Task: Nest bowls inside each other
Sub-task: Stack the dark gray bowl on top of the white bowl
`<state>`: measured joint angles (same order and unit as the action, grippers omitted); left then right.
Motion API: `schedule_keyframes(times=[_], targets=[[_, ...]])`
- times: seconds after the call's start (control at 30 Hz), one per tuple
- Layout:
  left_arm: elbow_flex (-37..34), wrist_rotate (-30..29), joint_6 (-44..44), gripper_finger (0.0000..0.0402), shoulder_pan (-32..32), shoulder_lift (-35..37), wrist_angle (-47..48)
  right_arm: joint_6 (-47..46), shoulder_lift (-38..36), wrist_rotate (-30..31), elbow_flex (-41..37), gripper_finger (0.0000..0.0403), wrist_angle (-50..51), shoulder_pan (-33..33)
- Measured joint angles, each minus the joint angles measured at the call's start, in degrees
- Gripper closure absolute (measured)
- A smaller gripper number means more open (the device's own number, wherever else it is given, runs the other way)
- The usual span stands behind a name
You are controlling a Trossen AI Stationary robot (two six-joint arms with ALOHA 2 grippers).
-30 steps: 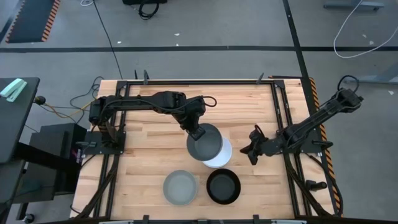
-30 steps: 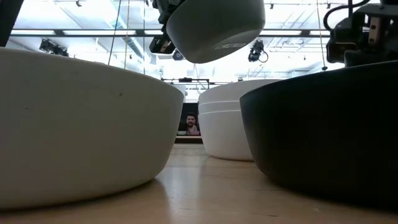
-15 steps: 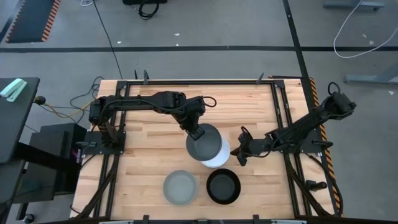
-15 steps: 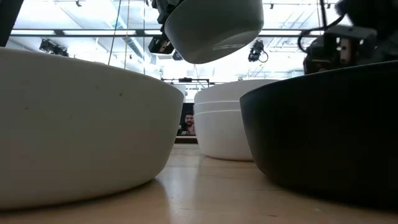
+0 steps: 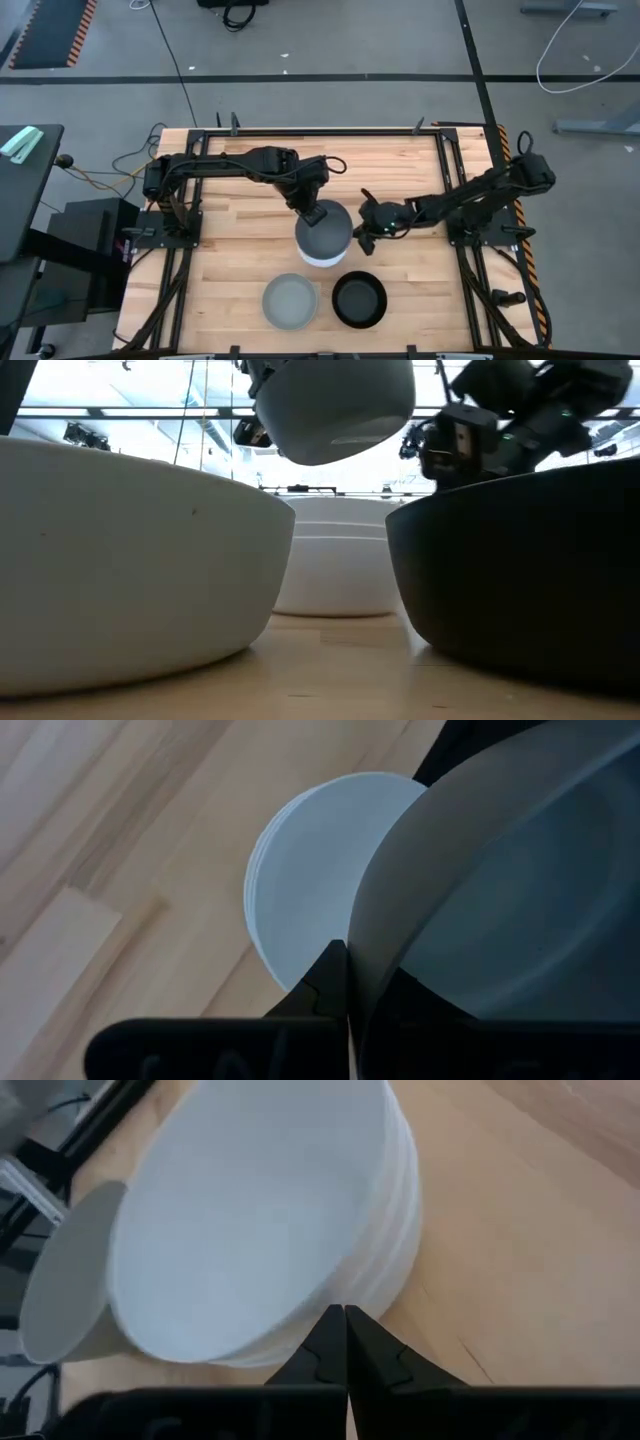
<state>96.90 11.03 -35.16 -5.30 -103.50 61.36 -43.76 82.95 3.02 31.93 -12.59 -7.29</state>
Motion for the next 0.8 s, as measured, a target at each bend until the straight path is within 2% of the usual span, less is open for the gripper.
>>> schedule_keyframes(times=[0.27,0.43,0.6,0.8], targets=[[0.00,0.01,-0.07,0.0393,-0.07,0.00,10.02,1.54,-0.72,-1.46,0.87,0.0401,3.80,0.94],[0.00,0.00,-0.09,0.0393,-0.42,0.00,10.76,1.54,-3.85,-1.46,0.87,0.0401,5.26,0.94],[0.05,0.00,-0.09,0.0393,-1.73,-1.55,10.93,2.09,-8.72,-1.46,0.86,0.0401,6.26,1.68],[0.00,0.32,1.14,0.0392,-2.01,-4.60,11.23,3.50,-17.20,0.04,0.85,0.0401,12.13,3.44]])
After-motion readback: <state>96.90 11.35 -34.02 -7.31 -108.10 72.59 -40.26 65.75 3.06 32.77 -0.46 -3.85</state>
